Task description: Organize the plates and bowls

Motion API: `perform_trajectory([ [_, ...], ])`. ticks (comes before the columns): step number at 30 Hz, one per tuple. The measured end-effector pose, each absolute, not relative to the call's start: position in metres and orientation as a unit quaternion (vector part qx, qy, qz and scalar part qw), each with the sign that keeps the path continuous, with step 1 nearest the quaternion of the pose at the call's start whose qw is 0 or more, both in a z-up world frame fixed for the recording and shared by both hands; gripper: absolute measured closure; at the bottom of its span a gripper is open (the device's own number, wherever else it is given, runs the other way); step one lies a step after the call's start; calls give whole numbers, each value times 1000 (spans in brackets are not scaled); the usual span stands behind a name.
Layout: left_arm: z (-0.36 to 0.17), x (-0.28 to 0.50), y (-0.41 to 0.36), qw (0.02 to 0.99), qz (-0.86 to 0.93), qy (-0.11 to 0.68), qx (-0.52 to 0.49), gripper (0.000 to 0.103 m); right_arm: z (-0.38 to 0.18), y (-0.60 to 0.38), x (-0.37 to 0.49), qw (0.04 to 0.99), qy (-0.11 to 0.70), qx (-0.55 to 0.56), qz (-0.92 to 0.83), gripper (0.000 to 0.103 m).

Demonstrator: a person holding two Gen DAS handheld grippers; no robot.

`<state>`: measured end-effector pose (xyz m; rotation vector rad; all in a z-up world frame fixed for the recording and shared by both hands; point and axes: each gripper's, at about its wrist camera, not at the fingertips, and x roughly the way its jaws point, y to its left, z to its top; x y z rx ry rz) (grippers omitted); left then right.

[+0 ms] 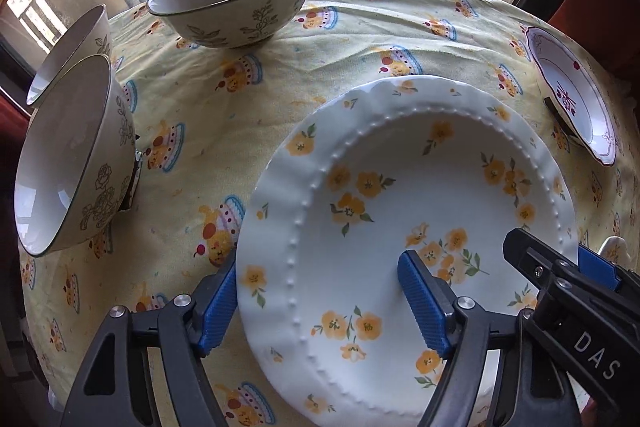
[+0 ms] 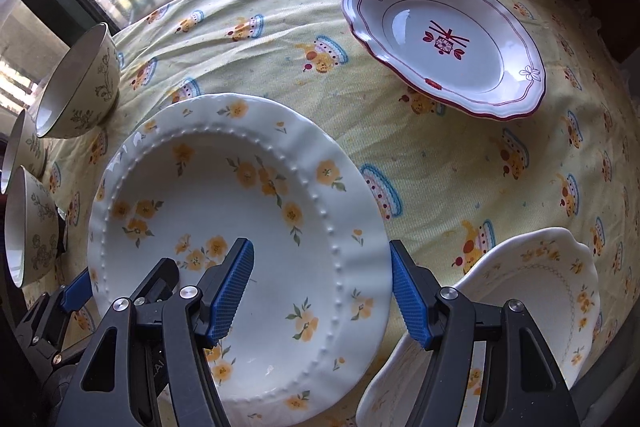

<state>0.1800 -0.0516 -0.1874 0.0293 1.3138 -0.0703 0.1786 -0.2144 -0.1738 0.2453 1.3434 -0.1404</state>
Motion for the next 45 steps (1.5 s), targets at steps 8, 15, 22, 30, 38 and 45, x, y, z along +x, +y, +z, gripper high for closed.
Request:
perform_trajectory([
  [8, -189, 152, -21, 783, -28, 622, 3, 26, -172, -188, 154, 767, 632, 100, -44, 33],
  [15, -190, 142, -9, 784, -46, 619, -10, 30, -176, -183, 144, 769, 634, 76, -29, 43],
  [22, -191, 148, -13, 788, -35, 614, -5, 29, -187, -177, 153, 775, 628, 59, -34, 42],
  [30, -186, 154, -14, 788, -32, 615, -5, 30, -185, -177, 158, 768, 636, 62, -33, 41],
  [38, -161, 145, -19, 794, -19, 608, -16, 30, -162, -183, 147, 771, 634, 59, -22, 41],
  [45, -140, 130, -37, 804, -18, 594, -13, 30, -142, -196, 134, 778, 625, 57, -16, 41],
])
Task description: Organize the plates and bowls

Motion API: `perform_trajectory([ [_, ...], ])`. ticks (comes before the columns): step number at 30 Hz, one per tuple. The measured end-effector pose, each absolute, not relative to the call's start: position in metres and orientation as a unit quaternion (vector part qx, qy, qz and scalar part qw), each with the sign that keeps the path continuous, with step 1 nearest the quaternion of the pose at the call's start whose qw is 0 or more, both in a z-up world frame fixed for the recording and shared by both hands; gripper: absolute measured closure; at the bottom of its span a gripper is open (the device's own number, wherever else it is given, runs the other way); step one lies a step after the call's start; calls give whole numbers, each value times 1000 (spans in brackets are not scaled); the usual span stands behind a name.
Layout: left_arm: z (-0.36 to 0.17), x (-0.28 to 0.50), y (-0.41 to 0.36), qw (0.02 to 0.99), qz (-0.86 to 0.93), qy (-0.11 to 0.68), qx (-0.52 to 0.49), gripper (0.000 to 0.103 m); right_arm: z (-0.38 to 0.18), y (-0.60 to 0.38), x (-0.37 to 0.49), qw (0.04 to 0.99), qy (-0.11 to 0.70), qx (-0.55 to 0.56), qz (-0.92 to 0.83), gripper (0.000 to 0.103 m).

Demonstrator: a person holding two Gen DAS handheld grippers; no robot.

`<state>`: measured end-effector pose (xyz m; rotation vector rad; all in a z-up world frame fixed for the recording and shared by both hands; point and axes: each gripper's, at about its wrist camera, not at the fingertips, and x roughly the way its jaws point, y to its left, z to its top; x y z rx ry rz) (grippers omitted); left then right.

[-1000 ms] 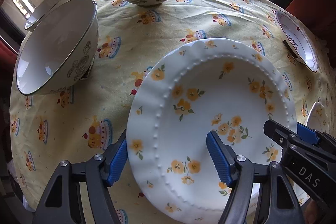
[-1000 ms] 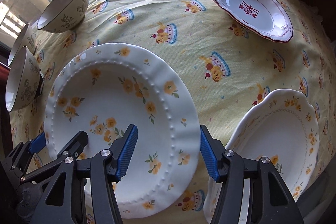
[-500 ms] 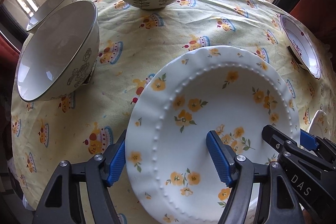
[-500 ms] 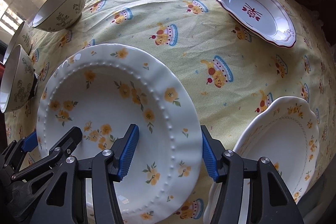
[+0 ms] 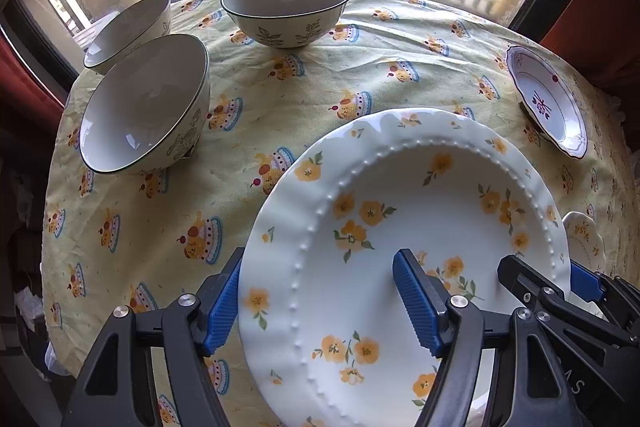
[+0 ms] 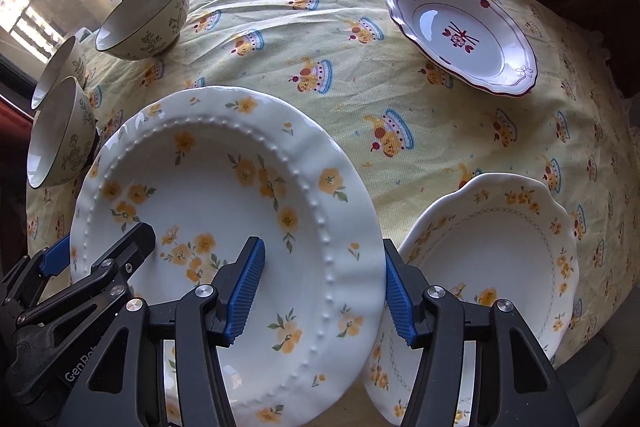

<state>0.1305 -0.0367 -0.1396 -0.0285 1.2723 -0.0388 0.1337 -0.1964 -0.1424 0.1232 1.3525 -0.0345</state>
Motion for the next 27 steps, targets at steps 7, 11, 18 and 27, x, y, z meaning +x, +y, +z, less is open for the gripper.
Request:
perform_trajectory([
  [7, -119, 111, -61, 814, -27, 581, -9, 30, -121, -222, 111, 790, 610, 61, -20, 41],
  [11, -112, 102, -76, 816, -30, 576, -11, 30, -114, -239, 101, 795, 603, 62, -22, 41],
  [18, -108, 91, -108, 821, -38, 569, -12, 30, -110, -271, 87, 797, 600, 68, -30, 41],
  [27, -114, 83, -155, 819, -51, 571, -20, 30, -113, -318, 75, 796, 601, 67, -43, 41],
])
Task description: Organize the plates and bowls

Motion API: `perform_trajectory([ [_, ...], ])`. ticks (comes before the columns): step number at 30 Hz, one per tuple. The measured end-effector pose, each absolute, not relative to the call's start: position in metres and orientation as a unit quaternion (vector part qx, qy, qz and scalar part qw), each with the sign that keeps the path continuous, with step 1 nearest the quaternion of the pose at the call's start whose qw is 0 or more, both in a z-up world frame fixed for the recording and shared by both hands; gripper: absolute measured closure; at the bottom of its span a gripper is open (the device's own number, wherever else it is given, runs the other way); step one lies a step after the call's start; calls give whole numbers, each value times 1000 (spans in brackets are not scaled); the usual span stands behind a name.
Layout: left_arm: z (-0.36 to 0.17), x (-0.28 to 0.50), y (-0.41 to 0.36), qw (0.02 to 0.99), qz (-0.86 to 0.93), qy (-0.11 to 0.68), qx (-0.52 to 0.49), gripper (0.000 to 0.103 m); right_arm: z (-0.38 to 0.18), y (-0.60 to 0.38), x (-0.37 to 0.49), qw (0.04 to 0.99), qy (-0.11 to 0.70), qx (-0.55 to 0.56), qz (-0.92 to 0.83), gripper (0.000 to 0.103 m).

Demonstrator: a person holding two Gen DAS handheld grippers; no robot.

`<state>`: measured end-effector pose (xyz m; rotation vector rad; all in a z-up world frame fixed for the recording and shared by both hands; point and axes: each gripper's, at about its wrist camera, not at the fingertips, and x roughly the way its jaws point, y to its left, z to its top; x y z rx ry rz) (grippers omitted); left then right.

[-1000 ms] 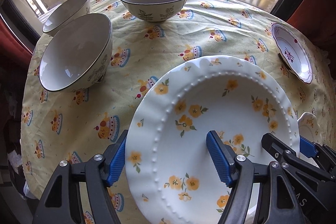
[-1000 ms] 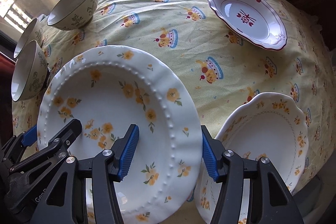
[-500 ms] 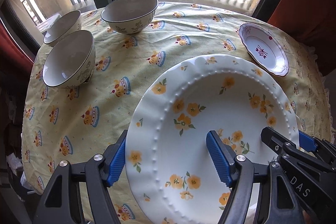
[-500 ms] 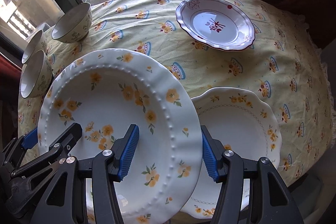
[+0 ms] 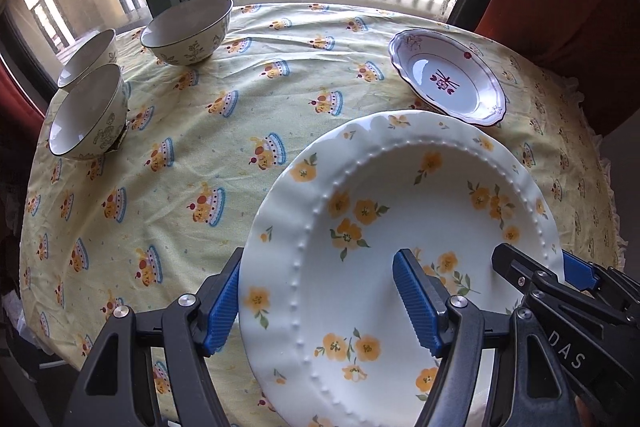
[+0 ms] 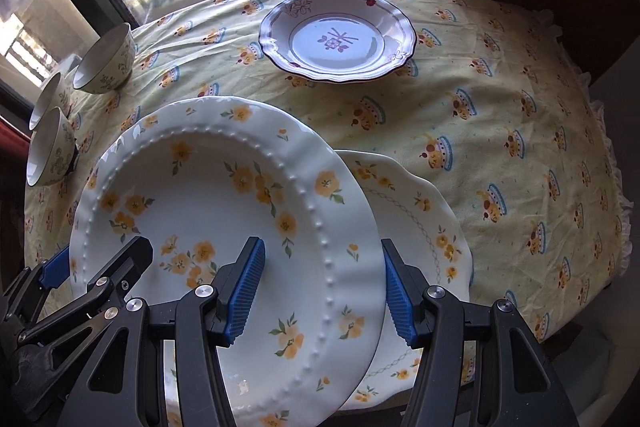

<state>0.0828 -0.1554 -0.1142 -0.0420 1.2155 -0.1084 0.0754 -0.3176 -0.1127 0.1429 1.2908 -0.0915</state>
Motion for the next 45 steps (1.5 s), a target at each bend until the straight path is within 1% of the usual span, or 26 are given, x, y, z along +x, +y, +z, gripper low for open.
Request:
perform_trajectory([
  [8, -126, 76, -194, 815, -59, 576, -22, 30, -122, -359, 65, 790, 607, 67, -55, 41],
  [23, -150, 70, -243, 801, -84, 592, -31, 30, -144, -408, 53, 773, 625, 61, -88, 41],
  [37, -174, 67, -251, 786, -60, 614, -39, 30, -153, -415, 56, 775, 625, 55, -77, 41],
  [45, -173, 69, -255, 791, -41, 610, -37, 29, -159, -418, 59, 771, 628, 69, -84, 42],
])
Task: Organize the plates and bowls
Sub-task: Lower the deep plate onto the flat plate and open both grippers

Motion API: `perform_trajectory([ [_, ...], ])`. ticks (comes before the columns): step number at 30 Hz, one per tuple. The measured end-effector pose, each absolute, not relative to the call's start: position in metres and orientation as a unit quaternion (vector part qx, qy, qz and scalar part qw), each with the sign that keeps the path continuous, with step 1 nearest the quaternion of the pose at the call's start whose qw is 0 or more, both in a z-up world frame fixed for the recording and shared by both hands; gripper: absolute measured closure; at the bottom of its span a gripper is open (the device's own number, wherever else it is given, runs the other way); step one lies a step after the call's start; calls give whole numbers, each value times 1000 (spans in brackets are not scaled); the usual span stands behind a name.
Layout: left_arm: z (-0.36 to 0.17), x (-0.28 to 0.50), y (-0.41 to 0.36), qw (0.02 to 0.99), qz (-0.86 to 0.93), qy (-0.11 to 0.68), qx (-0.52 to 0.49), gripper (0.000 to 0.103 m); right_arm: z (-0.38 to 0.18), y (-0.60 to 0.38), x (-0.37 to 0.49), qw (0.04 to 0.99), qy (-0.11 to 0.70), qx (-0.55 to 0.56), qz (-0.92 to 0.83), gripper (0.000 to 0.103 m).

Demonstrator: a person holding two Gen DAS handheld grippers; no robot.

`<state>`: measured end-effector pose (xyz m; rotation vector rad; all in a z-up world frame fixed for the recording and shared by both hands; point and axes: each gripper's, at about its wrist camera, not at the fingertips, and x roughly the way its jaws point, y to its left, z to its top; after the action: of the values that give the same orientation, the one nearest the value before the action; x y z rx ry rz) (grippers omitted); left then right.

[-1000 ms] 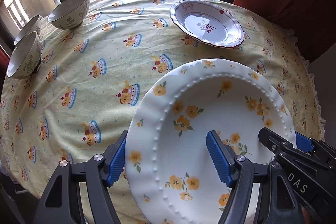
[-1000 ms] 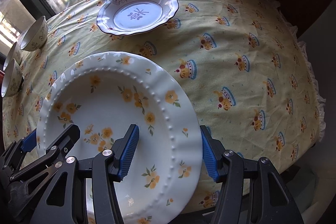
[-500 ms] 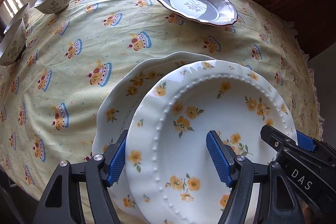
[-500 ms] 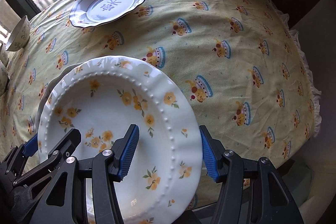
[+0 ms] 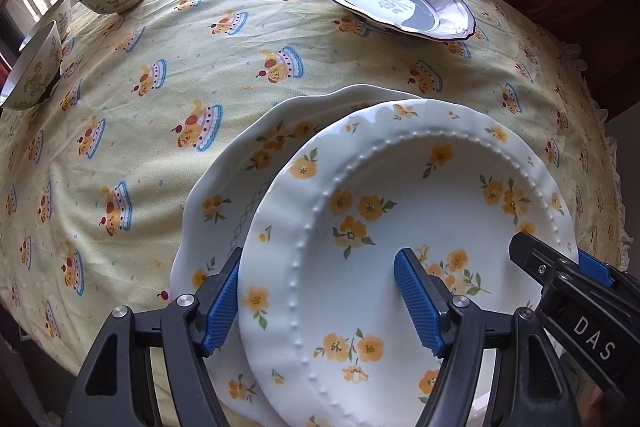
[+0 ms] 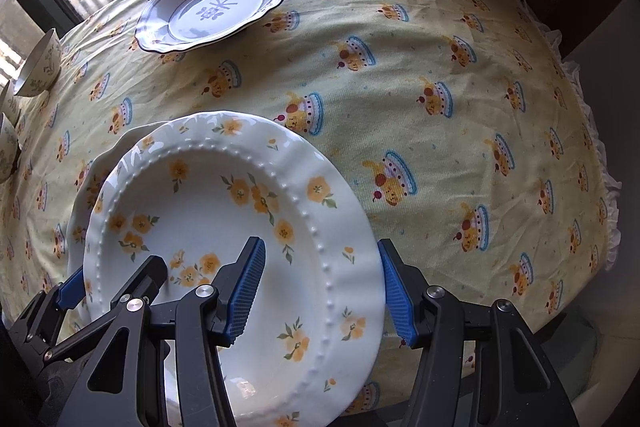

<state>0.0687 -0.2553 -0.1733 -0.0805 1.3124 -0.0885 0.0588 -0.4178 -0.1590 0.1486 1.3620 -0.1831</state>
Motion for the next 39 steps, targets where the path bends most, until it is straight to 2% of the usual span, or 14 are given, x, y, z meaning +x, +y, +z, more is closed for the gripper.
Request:
perform_trajectory([
  [6, -173, 70, -258, 795, -23, 606, -33, 27, -157, -415, 60, 785, 612, 49, -87, 44],
  [10, -175, 71, -264, 792, -22, 610, -15, 19, -154, -412, 62, 793, 601, 40, -89, 45],
  [27, -165, 66, -260, 780, -40, 624, 6, 15, -153, -414, 50, 791, 603, 58, -79, 45],
  [30, -162, 63, -261, 782, -45, 621, 16, 14, -155, -412, 50, 792, 604, 54, -77, 48],
  [32, -159, 61, -262, 784, -47, 619, 20, 14, -157, -411, 50, 789, 607, 54, -76, 55],
  [39, -152, 56, -255, 785, -42, 618, 25, 14, -163, -408, 51, 784, 615, 49, -74, 56],
])
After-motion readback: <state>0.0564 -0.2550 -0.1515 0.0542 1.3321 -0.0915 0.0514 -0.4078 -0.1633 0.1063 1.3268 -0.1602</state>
